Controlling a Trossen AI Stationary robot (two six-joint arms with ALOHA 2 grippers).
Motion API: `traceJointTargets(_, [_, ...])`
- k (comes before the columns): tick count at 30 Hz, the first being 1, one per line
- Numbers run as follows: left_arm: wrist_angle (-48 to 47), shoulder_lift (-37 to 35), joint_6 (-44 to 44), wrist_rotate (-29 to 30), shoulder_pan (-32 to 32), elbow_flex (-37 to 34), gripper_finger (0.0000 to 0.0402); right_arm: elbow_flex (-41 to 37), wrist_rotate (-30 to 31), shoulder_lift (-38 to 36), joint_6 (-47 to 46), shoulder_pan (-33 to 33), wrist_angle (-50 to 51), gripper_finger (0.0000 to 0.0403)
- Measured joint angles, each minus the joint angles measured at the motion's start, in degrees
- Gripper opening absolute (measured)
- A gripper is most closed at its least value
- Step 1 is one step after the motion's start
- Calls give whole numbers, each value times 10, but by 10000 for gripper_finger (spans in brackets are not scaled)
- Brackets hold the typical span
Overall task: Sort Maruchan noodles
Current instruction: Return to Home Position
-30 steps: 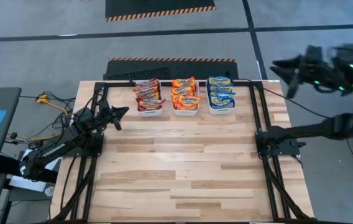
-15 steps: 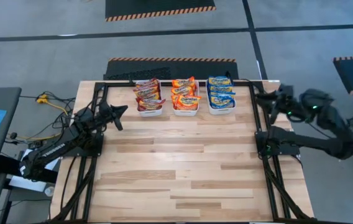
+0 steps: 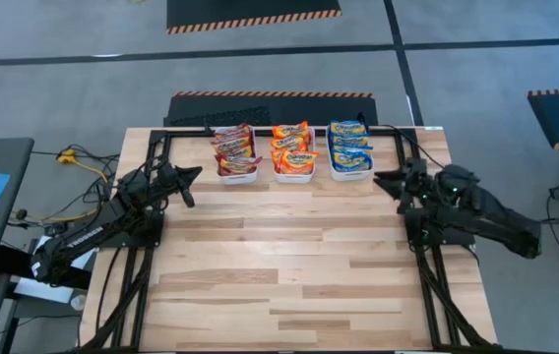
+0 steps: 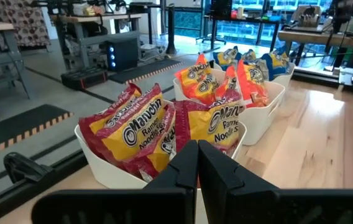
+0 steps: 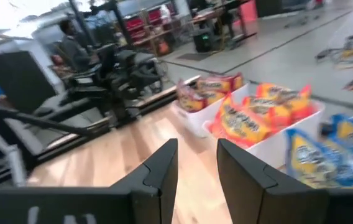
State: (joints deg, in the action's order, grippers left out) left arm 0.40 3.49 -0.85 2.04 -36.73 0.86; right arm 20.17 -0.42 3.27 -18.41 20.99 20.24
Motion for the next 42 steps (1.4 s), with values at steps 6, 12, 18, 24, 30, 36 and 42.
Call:
traceJointTargets(6, [-1,0,-3,0,0,1,0,-78,-40,-23,-29,-13,-71,137])
traceJointTargets(12, [-1,0,-4,0,0,1,0,-114,-41,-27,-23,-40,-107,137])
traceJointTargets(18, [-1,0,-4,0,0,1,0,-151,-40,-26,-34,-63,-109,137])
traceJointTargets(24, [-1,0,-4,-1,0,1,0,-168,-19,-9,-53,-85,-154,137])
traceJointTargets(30, [-1,0,-5,-1,0,1,0,-167,-7,-9,-52,-86,-137,137])
traceJointTargets(36, [-1,0,-4,-1,0,1,0,-166,-7,-10,-52,-86,-130,137])
traceJointTargets(42, [-1,0,-5,-1,0,1,0,-166,-8,-10,-52,-86,-128,137])
